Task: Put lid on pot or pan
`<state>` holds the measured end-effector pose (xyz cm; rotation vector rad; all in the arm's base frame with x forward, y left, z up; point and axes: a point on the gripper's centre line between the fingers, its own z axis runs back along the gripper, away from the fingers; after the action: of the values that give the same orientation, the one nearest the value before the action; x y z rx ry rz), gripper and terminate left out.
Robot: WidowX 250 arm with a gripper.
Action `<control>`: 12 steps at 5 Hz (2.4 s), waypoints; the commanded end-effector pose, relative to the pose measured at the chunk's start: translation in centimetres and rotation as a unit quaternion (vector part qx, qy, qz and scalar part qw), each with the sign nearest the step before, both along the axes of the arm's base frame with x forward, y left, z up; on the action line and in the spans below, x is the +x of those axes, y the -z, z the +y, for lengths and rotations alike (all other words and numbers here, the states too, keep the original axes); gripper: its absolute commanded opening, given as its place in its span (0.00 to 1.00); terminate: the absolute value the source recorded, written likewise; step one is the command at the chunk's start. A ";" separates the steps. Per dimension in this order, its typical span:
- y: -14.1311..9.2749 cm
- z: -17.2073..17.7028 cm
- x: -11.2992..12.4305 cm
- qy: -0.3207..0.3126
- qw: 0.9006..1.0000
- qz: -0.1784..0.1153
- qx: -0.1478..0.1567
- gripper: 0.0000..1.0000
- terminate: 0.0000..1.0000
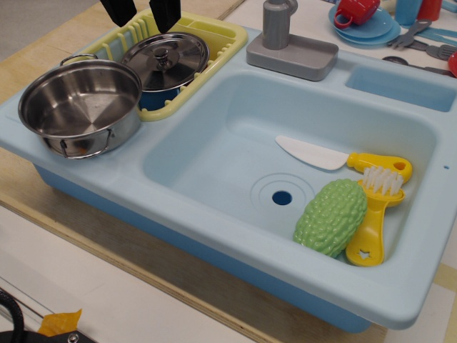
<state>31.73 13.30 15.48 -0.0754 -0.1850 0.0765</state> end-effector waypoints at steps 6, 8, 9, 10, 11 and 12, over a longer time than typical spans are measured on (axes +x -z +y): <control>3.2 0.0 0.6 -0.001 1.000 0.002 -0.020 1.00 0.00; 3.4 -0.1 0.4 -0.003 1.000 0.004 -0.020 0.00 0.00; 1.6 -0.2 0.7 -0.011 1.000 0.010 -0.005 0.00 0.00; -1.6 0.1 0.8 -0.024 0.999 0.009 0.027 0.00 0.00; -4.1 -0.3 -1.4 -0.056 0.997 -0.010 0.054 0.00 0.00; -4.6 -1.4 -4.5 -0.113 0.992 0.006 0.049 0.00 0.00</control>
<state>25.86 11.27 18.61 0.0195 -0.1399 0.3273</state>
